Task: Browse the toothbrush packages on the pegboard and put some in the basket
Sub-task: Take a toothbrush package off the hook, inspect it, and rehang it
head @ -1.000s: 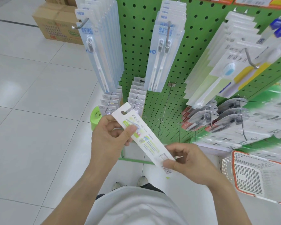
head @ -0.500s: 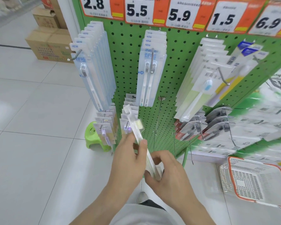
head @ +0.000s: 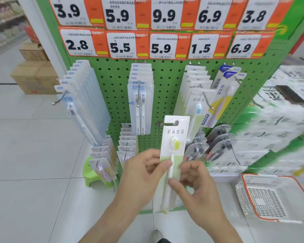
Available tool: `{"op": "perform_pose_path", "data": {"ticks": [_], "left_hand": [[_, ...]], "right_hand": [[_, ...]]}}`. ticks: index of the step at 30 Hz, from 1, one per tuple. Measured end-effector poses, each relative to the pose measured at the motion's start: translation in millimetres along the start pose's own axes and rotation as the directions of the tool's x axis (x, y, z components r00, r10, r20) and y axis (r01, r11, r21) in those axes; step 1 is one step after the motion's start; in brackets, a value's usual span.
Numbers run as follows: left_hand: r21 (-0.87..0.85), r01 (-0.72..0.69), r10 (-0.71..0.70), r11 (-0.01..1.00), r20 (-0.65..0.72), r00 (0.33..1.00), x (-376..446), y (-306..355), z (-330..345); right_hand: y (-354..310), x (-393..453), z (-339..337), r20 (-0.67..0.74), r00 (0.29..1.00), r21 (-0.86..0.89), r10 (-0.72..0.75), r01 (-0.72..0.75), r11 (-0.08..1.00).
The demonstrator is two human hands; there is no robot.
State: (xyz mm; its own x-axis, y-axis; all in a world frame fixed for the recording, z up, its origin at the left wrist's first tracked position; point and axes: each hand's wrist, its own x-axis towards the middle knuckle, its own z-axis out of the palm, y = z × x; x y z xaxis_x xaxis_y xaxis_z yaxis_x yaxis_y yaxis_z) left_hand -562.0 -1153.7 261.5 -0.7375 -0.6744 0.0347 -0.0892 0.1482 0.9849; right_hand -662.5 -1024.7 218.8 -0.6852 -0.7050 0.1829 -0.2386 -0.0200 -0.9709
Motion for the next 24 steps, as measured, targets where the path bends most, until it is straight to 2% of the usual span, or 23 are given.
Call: {"op": "perform_pose_path", "data": {"ticks": [3, 10, 14, 20, 24], "left_hand": [[0.067, -0.098, 0.101, 0.993, -0.036, 0.994, 7.0, 13.1, 7.5], [0.245, -0.259, 0.265, 0.934, 0.009, 0.964, 21.2, 24.1, 28.8], [0.181, -0.246, 0.239, 0.952, 0.060, 0.969, 29.4, 25.3, 38.4], [0.144, -0.207, 0.203, 0.968, 0.047, 0.978, 39.1, 17.3, 48.2], [0.162, -0.195, 0.192, 0.967, 0.036, 0.981, 44.7, 14.7, 52.3]], "right_hand": [[-11.6, 5.5, -5.2, -0.102, 0.992, 0.038, -0.074, 0.078, 0.996], [-6.8, 9.9, -16.5, -0.233, 0.943, -0.109, -0.238, 0.218, 0.970], [-0.7, 13.8, -23.1, -0.262, 0.937, -0.125, -0.231, 0.205, 0.971], [3.1, 16.5, -28.7, -0.237, 0.951, -0.084, -0.198, 0.183, 0.979], [5.8, 23.6, -34.1, -0.217, 0.967, -0.096, -0.135, 0.117, 0.988]]}}
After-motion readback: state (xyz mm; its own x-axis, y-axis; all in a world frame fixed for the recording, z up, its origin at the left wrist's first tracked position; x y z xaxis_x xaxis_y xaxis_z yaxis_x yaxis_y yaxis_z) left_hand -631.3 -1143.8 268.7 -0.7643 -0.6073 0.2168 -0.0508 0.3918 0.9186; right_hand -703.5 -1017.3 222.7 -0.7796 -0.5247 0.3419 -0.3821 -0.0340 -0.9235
